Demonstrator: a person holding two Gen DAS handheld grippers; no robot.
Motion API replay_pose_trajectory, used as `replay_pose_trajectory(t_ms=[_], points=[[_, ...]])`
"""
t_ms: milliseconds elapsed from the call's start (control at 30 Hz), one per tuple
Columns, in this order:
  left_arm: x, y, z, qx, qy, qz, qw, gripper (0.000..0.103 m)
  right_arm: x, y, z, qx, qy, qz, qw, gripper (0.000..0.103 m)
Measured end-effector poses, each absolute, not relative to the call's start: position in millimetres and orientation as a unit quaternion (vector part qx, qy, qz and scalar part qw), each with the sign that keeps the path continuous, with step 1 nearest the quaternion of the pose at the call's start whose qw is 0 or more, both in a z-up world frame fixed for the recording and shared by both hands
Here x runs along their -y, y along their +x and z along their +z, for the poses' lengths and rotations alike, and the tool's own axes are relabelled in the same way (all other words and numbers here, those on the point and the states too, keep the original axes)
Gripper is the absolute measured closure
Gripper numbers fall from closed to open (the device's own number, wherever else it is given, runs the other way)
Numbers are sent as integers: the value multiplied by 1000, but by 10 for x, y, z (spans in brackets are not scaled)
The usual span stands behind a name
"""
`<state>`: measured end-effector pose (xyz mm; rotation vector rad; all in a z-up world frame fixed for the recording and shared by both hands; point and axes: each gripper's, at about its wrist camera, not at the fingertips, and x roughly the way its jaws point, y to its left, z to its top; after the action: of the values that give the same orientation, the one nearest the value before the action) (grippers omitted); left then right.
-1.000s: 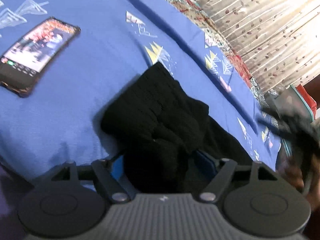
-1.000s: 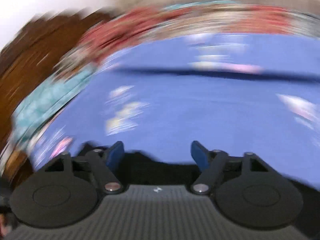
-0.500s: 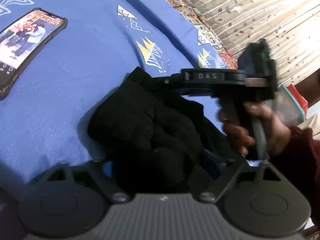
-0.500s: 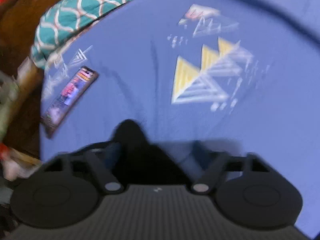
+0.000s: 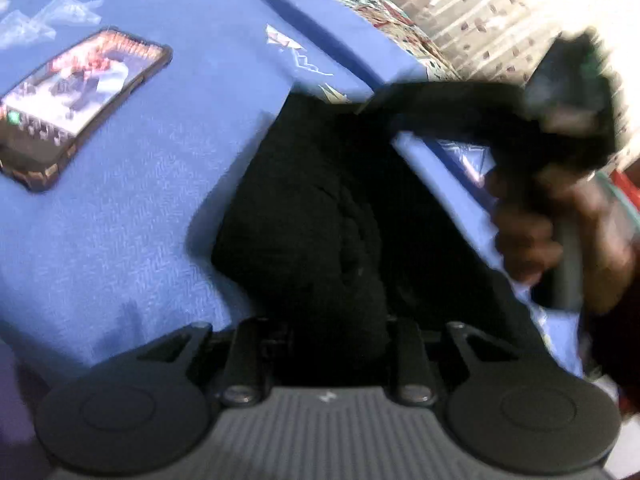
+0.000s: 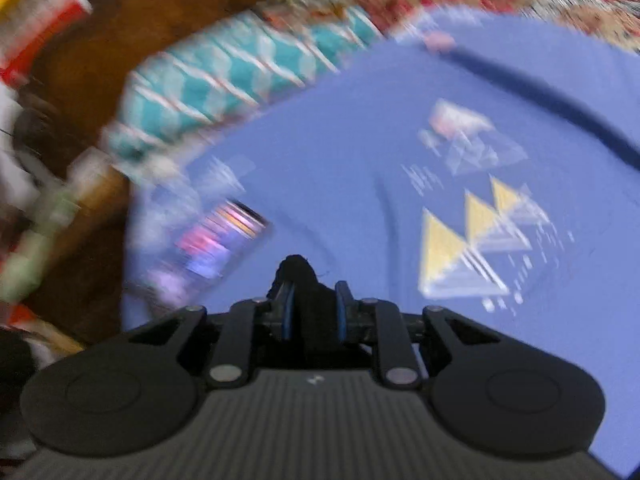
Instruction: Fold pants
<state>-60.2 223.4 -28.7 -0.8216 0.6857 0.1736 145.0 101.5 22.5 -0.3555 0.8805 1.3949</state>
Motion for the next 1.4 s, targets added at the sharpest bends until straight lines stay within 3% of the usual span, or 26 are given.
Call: replay_pose_trajectory(t_ms=[133,200,267,300,433,567,967,1400], points=[[-2226,-560,-251,-334,-388,87,855,75,-1149,1509,-22,-429,-133,556,700,67],[-2230,-582,-233,-333,-392,80,854,70,-1164,1433,114,-408,-153,550,712,51],[-2257,-652,-195,-327,-401,71,853,64,-1027,1360,344,-364,-149,550,737,47],[-2260,-691,-167,-322,-401,70,855,59,-964,1386,404,-354,-136,554,741,47],[-2230,-934,-20,-303,-370,68,876,56,-410,1419,677,-346,-76,559,750,48],[-2242,-1155,68,-297,-360,61,882,56,75,1258,613,-363,-60,556,746,57],[-2048,-932,352,-294,-325,66,897,57,975,1081,139,-453,6,458,765,57],[-1500,-715,584,-310,-250,60,915,61,1577,1158,154,-431,66,419,797,56]])
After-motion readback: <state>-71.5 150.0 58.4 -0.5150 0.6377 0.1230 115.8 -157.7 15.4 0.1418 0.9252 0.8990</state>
